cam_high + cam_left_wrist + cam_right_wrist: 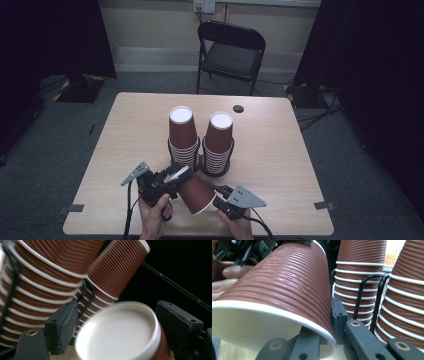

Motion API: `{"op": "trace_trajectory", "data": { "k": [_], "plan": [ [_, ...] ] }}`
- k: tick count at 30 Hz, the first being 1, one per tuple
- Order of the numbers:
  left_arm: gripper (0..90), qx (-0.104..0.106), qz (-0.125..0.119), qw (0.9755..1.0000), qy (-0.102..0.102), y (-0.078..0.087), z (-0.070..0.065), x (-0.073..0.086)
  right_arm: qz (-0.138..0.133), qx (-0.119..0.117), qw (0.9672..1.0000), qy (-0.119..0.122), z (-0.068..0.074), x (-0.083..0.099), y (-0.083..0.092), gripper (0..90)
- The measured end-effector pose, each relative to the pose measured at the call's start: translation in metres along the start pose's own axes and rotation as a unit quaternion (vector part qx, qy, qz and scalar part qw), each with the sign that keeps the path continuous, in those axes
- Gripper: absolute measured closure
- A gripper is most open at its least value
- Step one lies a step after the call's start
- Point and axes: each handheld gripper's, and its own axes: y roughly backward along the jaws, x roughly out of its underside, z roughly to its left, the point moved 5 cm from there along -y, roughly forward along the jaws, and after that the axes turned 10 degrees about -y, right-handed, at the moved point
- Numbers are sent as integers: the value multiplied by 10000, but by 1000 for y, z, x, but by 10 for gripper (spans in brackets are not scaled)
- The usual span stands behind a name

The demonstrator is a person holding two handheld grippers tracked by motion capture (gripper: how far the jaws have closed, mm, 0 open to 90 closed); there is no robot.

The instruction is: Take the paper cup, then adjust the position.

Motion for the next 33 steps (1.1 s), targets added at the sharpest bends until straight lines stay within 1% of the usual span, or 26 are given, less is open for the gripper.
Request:
{"op": "trace_trajectory", "data": {
  "k": [1,2,4,5,6,9,10,11,12,16,17,18,19,20,21,22,23,24,25,26,27,28,30,31,32,33],
  "plan": [
    [178,-70,9,9999,-136,1,2,-1,99,16,9999,-29,0,1,1,855],
    [178,-152,14,9996,-253,3,4,-3,99,16,9999,-29,0,1,1,855],
    [187,-303,-43,9988,-388,5,6,-7,158,27,9998,-72,-1,1,2,854],
    [187,-414,-52,9977,-542,7,8,-8,206,58,9997,-104,-2,2,2,854],
    [187,-603,-86,9959,-667,8,9,-10,259,120,9995,-139,-4,2,2,854],
    [238,-923,-17,9919,-873,10,15,-10,432,240,9986,-195,-7,4,5,854],
    [246,-1009,94,9890,-1075,11,18,-7,477,275,9982,-233,-8,4,6,855],
    [247,-1019,142,9880,-1150,12,19,-5,519,290,9979,-254,-9,4,7,854],
    [250,-1019,142,9880,-1150,12,19,-5,519,290,9979,-254,-9,4,7,854],
    [252,-978,152,9859,-1349,13,23,0,663,421,9963,-342,-13,4,9,855],
    [257,-965,187,9845,-1454,14,23,2,688,452,9959,-364,-14,4,10,855],
    [261,-1168,254,9803,-1570,14,25,4,752,513,9952,-359,-15,4,11,855],
    [261,-1168,254,9803,-1570,14,25,4,752,513,9952,-359,-15,4,11,855],
    [261,-1243,283,9771,-1701,15,27,5,787,530,9948,-377,-16,5,11,855],
    [243,-1247,309,9758,-1771,16,27,5,847,540,9941,-405,-16,5,12,855],
    [198,-1224,409,9722,-1955,17,27,7,878,560,9935,-469,-18,4,12,855],
    [198,-1224,409,9722,-1955,17,27,7,878,560,9935,-469,-18,4,12,855],
    [193,-1192,445,9683,-2151,19,27,9,916,551,9931,-476,-18,4,13,855],
    [194,-1192,445,9683,-2151,19,27,9,916,551,9931,-476,-18,4,13,855],
    [199,-1155,497,9632,-2373,20,26,10,986,554,9923,-497,-19,4,14,855],
    [204,-1155,497,9632,-2373,20,26,10,986,554,9923,-497,-19,4,14,855],
    [204,-1188,548,9600,-2475,21,26,12,1033,574,9918,-490,-19,4,14,855],
    [210,-1175,611,9559,-2621,21,24,14,1100,558,9912,-490,-20,4,14,855],
    [207,-1135,640,9545,-2682,21,24,15,1150,549,9906,-501,-20,4,15,855],
    [203,-1061,676,9518,-2798,22,23,16,1230,537,9896,-509,-21,4,15,855],
    [197,-1061,676,9518,-2798,22,23,16,1230,537,9896,-509,-21,4,15,855]
  ]
}}
